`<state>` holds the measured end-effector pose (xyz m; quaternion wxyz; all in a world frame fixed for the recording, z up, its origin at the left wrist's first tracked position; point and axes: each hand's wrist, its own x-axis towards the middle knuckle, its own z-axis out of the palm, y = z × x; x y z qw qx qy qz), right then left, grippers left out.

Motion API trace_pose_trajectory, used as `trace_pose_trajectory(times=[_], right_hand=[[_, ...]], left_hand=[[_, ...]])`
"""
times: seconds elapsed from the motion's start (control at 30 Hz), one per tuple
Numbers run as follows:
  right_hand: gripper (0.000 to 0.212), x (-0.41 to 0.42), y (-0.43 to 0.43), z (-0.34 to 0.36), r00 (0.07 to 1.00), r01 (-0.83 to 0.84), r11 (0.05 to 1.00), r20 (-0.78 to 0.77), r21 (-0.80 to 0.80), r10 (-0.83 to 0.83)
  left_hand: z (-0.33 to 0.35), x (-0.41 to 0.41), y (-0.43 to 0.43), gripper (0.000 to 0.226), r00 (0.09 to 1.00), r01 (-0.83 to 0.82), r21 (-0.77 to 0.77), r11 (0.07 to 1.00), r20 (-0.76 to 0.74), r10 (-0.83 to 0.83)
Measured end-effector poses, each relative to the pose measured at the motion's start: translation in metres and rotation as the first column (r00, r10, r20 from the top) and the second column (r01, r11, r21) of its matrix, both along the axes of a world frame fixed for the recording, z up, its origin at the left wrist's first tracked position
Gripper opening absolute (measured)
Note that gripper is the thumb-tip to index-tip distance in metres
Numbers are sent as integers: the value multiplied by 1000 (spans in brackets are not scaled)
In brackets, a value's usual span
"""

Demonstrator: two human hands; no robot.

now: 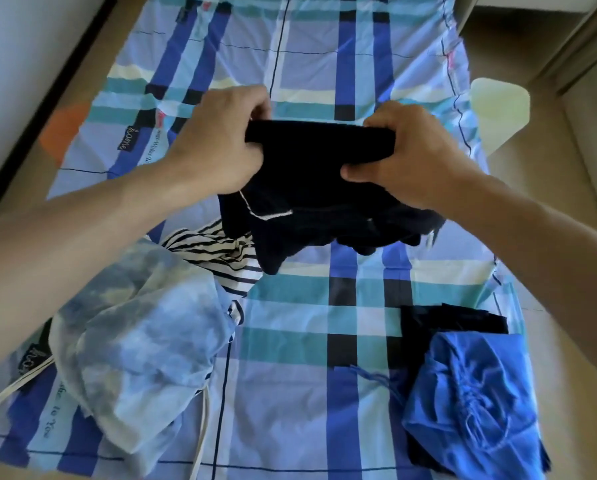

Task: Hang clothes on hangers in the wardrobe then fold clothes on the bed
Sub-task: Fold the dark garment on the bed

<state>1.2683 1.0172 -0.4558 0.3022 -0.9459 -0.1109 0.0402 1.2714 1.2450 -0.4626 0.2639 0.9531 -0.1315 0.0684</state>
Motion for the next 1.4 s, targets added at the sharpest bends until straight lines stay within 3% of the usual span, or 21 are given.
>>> trace_pose_trajectory(times=[0.13, 0.23, 0.37, 0.43, 0.53, 0.6, 0.7, 0.77, 0.87, 0.93, 1.0, 1.03, 1.07, 1.1, 1.13, 1.17, 1.23, 1.3, 1.33, 1.4], right_hand=[[24, 12, -16, 5, 996, 86, 996, 4, 6, -86], [34, 18, -28, 0, 985, 139, 988, 108, -67, -132], [11, 27, -57, -20, 966, 249, 944, 128, -217, -225], [5, 29, -72, -30, 947, 322, 914, 82, -246, -311], [11, 29, -88, -41, 904, 425, 900, -9, -98, -428], [3, 28, -92, -44, 849, 527, 847, -91, 68, -520], [20, 28, -97, -49, 724, 690, 657, -283, 304, -629], [25, 30, -106, -56, 653, 757, 540, -386, 367, -652], [31, 26, -108, -55, 662, 744, 427, -479, 514, -577], [27, 22, -113, -57, 724, 686, 391, -524, 614, -449], [19, 14, -121, -53, 811, 581, 486, -511, 653, -283], [14, 9, -127, -50, 853, 484, 606, -494, 631, -168], [29, 5, -132, -47, 882, 336, 781, -467, 526, -65], [46, 2, -136, -45, 898, 133, 942, -440, 309, 18], [54, -2, -138, -45, 908, -58, 997, -414, 47, 72], [53, -7, -138, -48, 923, -174, 968, -372, -179, 97], [37, -13, -134, -53, 960, -219, 908, -244, -357, 136], [26, -23, -134, -54, 981, -159, 930, -158, -332, 112], [25, -29, -134, -51, 984, -120, 952, -159, -282, 77], [31, -44, -139, -42, 964, -64, 986, -267, -155, 20]], left_hand=[[13, 9, -9, 7, 997, -61, -89, 994, 39, 65], [19, 12, -13, 10, 993, -115, -175, 978, -15, 114], [19, 14, -3, 5, 986, -160, -194, 968, -73, 148], [16, 16, 7, 15, 979, -194, -164, 967, -92, 181], [3, 19, 22, 20, 967, -227, -93, 969, -142, 213], [-7, 19, 27, 22, 949, -262, -137, 955, -219, 229], [-18, 18, 33, 15, 910, -355, -347, 868, -342, 235], [-25, 16, 38, 10, 902, -378, -434, 818, -371, 220], [-30, 7, 39, 8, 919, -308, -477, 823, -374, 126], [-30, 1, 44, 16, 917, -242, -464, 852, -396, 44], [-22, -6, 53, 49, 898, -147, -419, 896, -436, -56], [-18, -8, 58, 53, 872, -89, -402, 911, -474, -124], [-14, -11, 62, 52, 831, -27, -376, 926, -524, -188], [-12, -13, 65, 48, 791, 39, -326, 944, -568, -229], [-12, -15, 67, 42, 769, 110, -253, 961, -591, -244], [-13, -18, 68, 34, 773, 177, -138, 974, -594, -225], [-19, -24, 70, 20, 837, 231, 85, 969, -525, -154], [-22, -37, 73, 11, 860, 224, 114, 968, -490, -141], [-19, -46, 73, 20, 856, 231, 77, 970, -491, -165], [-13, -66, 73, 32, 824, 275, -3, 961, -514, -237]])
